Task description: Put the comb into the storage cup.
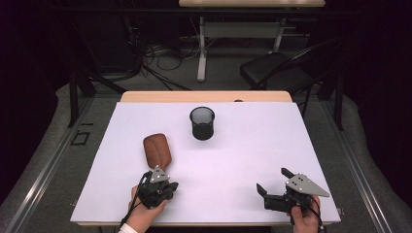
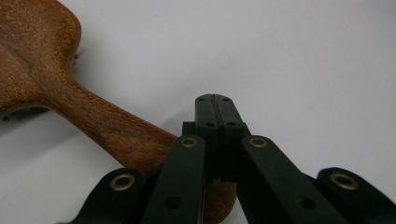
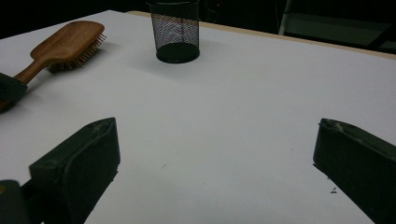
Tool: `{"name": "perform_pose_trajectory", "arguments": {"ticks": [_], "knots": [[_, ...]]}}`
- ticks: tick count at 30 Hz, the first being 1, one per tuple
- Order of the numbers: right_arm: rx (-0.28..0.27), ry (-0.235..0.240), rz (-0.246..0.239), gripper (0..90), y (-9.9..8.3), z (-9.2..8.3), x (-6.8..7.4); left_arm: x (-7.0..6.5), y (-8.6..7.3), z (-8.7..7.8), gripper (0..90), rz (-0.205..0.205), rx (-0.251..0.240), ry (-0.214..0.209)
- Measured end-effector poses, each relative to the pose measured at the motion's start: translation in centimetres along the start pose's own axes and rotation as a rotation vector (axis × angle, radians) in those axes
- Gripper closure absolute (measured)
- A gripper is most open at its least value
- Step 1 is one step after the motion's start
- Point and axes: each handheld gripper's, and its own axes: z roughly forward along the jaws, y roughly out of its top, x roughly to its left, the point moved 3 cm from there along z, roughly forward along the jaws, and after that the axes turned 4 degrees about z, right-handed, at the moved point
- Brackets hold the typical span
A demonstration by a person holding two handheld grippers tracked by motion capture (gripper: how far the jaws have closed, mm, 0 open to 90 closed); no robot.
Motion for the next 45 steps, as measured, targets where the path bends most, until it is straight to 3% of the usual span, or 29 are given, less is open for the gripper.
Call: {"name": "perform_pose_trajectory", "arguments": {"ticks": [45], "knots": [[-0.003, 0.002, 0.01, 0.4, 0.0, 0.0, -0.1, 4.0, -1.4, -2.1, 90.0, -0.165, 0.018, 0.084]]}}
